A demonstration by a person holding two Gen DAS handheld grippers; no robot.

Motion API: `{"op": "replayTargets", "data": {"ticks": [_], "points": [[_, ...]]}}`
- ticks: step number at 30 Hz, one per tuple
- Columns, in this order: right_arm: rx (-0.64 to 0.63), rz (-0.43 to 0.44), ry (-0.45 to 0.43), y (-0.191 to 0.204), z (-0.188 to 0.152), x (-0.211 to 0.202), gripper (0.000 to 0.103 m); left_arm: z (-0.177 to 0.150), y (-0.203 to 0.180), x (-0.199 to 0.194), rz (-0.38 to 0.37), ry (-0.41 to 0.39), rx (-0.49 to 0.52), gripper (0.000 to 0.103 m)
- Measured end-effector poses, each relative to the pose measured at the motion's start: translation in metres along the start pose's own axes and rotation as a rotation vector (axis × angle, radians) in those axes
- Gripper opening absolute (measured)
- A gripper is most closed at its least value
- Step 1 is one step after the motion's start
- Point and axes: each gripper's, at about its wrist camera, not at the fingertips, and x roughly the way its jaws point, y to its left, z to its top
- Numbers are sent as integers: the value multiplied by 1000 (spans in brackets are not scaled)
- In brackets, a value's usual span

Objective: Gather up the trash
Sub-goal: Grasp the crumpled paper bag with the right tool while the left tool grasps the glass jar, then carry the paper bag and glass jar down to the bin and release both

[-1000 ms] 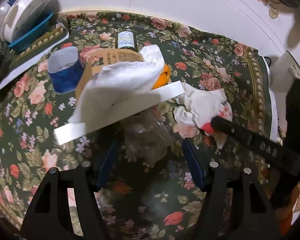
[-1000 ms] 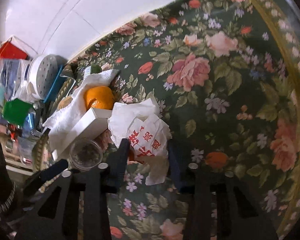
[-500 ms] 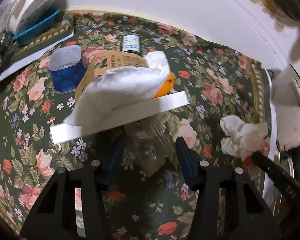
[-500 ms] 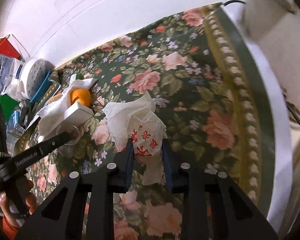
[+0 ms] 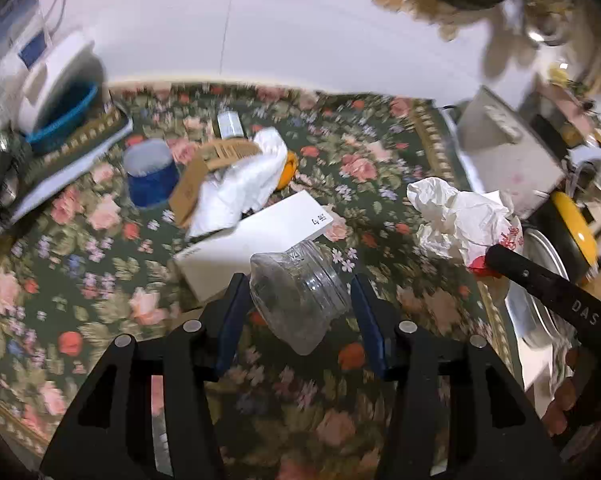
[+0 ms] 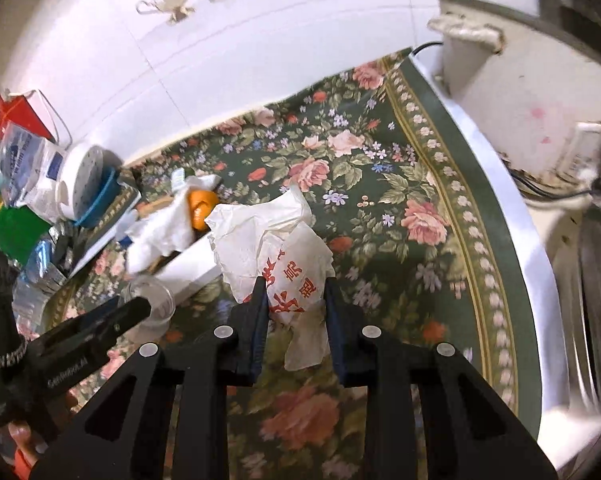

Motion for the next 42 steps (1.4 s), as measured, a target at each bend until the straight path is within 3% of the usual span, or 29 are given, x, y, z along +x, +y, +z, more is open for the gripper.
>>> {"op": "replayTargets", "data": {"ticks": [11, 17, 23, 29, 35, 42], "points": [[83, -59, -194, 51, -52, -95, 24, -22, 0, -117, -59, -141, 152, 51], [60, -66, -234, 65, -75, -140, 24, -51, -17, -159, -74, -169, 159, 51], [20, -48, -263, 57, -105, -175, 24, -100, -45, -186, -63, -182, 114, 51], [-44, -6, -243, 30, -151, -209, 24, -160, -85, -199, -12, -179, 62, 51], [-102, -1, -170, 5, -191, -232, 24, -226, -120, -198, 6, -108, -23, 51], [-112, 9, -52, -18, -231, -224, 24, -281, -125, -178, 38, 4, -72, 51]]}}
